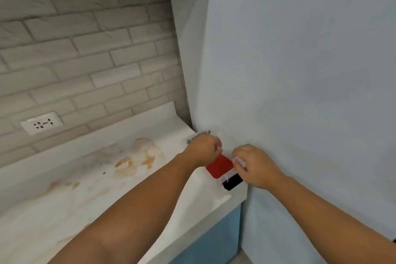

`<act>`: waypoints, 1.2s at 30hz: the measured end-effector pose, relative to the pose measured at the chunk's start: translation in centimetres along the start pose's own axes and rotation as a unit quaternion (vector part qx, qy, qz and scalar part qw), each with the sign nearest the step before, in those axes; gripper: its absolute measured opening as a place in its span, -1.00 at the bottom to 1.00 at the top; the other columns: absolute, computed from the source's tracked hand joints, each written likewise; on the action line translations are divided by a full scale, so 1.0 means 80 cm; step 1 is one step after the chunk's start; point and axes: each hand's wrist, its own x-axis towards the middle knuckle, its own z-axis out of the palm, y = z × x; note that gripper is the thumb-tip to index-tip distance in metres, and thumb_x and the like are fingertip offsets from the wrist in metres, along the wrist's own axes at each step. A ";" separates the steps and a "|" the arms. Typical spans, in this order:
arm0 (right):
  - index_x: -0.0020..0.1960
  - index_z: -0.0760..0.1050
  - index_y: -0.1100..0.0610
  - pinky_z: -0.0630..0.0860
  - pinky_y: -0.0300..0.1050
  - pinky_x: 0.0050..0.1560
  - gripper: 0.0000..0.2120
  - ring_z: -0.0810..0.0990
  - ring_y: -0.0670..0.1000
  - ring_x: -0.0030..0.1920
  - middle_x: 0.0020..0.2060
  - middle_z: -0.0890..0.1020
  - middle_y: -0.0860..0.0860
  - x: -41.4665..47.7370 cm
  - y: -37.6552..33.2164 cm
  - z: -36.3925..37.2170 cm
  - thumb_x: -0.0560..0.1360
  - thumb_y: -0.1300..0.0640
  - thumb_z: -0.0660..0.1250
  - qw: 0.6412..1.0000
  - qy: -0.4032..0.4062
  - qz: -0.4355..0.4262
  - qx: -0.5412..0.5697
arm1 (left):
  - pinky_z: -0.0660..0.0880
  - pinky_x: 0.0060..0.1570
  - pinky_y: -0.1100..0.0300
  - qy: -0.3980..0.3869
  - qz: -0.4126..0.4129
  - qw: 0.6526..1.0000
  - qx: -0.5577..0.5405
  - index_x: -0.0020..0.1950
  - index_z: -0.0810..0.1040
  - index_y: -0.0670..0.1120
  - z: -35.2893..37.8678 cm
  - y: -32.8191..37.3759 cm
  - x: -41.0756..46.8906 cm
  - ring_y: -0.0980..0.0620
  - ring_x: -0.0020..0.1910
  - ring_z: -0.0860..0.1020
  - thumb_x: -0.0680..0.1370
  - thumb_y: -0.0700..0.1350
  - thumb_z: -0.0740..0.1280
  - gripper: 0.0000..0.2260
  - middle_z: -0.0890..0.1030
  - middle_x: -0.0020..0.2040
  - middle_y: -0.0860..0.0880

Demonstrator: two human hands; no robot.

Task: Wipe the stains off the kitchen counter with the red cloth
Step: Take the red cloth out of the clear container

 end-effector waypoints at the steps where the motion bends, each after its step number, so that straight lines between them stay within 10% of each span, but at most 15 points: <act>1: 0.07 0.60 0.10 0.52 -0.05 0.03 -0.66 0.54 0.02 0.02 -0.03 0.64 -0.03 -0.001 0.014 0.010 0.53 -0.04 0.14 1.000 0.003 -0.007 0.003 | 0.54 0.01 0.09 -0.026 -0.010 1.000 -0.005 0.13 0.62 -0.02 0.015 0.001 0.016 -0.02 0.04 0.59 0.58 0.01 0.25 -0.77 0.66 0.05 0.00; 5: 0.04 0.59 0.06 0.52 -0.10 0.00 -0.72 0.53 -0.05 -0.03 -0.07 0.62 -0.08 -0.010 0.046 0.035 0.51 -0.05 0.20 0.999 -0.012 -0.020 0.030 | 0.45 -0.25 0.15 -0.143 -0.041 0.986 0.074 -0.01 0.62 -0.10 0.054 0.007 0.051 -0.06 -0.16 0.59 0.56 -0.02 0.30 -0.82 0.62 -0.14 -0.05; 11: 0.01 0.58 0.04 0.52 -0.10 -0.02 -0.80 0.51 -0.06 -0.08 -0.12 0.60 -0.10 -0.007 0.070 0.047 0.51 -0.03 0.26 0.999 -0.008 -0.032 0.043 | 0.52 0.15 -0.01 -0.266 -0.057 0.954 0.123 0.13 0.57 -0.01 0.115 0.001 0.085 -0.07 -0.03 0.59 0.52 0.14 0.32 -0.70 0.61 -0.01 -0.01; 22: -0.19 0.56 0.10 0.47 -0.08 -0.11 -0.80 0.50 -0.02 -0.20 -0.29 0.57 -0.04 0.002 0.072 0.051 0.48 0.02 0.24 0.999 -0.011 -0.025 0.036 | 0.41 0.25 0.05 -0.288 -0.041 0.934 0.205 0.38 0.40 -0.23 0.119 0.030 0.095 -0.19 0.26 0.51 0.61 -0.20 0.27 -0.66 0.51 0.29 -0.20; 27: -0.15 0.59 0.11 0.49 -0.10 -0.11 -0.80 0.49 -0.04 -0.21 -0.29 0.58 -0.06 0.005 0.060 0.047 0.47 0.05 0.22 0.998 0.006 -0.005 0.055 | 0.45 -0.02 0.12 -0.194 -0.083 0.972 0.102 0.20 0.55 -0.15 0.083 0.013 0.086 -0.09 -0.04 0.53 0.62 -0.07 0.25 -0.77 0.49 -0.16 -0.07; 31: -0.06 0.63 0.11 0.53 -0.13 -0.08 -0.76 0.53 -0.06 -0.13 -0.18 0.63 -0.05 0.028 0.028 0.039 0.48 0.06 0.21 0.996 0.023 -0.010 0.081 | 0.46 -0.01 0.11 -0.047 -0.135 0.989 -0.024 0.20 0.56 -0.08 0.030 -0.015 0.055 -0.11 0.07 0.55 0.55 -0.17 0.29 -0.77 0.59 0.12 -0.07; 36: 0.02 0.64 0.11 0.52 -0.20 0.00 -0.79 0.57 -0.08 -0.06 -0.10 0.65 -0.04 0.057 -0.050 0.044 0.49 0.10 0.27 0.992 0.040 -0.061 0.106 | 0.45 -0.17 0.24 0.103 -0.144 0.976 -0.123 0.18 0.59 0.02 -0.048 -0.069 -0.050 0.02 -0.08 0.53 0.48 -0.25 0.27 -0.67 0.62 -0.02 0.02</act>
